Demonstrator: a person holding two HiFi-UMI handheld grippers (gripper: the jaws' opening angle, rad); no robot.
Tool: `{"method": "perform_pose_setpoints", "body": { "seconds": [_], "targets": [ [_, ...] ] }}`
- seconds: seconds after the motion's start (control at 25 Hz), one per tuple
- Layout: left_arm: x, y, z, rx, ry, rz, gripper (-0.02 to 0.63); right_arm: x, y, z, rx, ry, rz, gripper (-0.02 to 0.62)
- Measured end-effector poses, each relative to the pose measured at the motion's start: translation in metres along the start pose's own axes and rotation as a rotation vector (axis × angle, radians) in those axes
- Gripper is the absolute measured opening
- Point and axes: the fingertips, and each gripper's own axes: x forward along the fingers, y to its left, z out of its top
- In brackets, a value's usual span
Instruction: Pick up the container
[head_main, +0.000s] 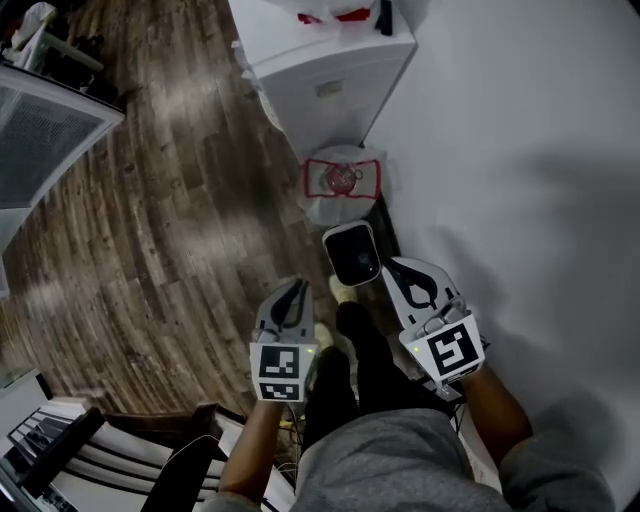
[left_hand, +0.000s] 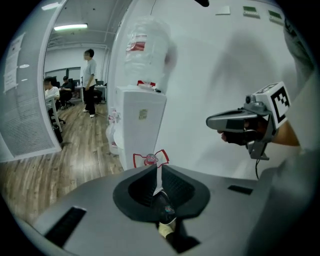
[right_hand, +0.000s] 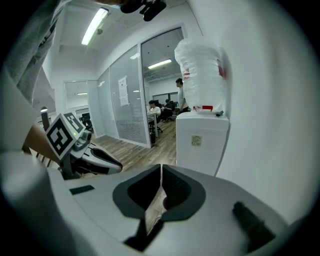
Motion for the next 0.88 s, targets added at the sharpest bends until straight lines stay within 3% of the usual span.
{"method": "perform_pose_setpoints", "body": {
  "seconds": [0.28, 0.4, 0.64, 0.88],
  "targets": [
    [0.076, 0.012, -0.048, 0.045, 0.079, -0.04, 0.027, 0.044, -0.013, -0.054, 0.047, 0.036, 0.028, 0.028],
    [0.105, 0.018, -0.067, 0.026, 0.096, -0.042, 0.078, 0.06, -0.018, -0.085, 0.085, 0.068, 0.026, 0.028],
    [0.158, 0.033, -0.111, 0.014, 0.155, -0.029, 0.117, 0.098, -0.036, -0.164, 0.256, 0.222, -0.073, 0.028],
    [0.202, 0.037, -0.15, 0.042, 0.197, -0.038, 0.132, 0.119, -0.036, -0.203, 0.326, 0.229, -0.08, 0.028]
  ]
}}
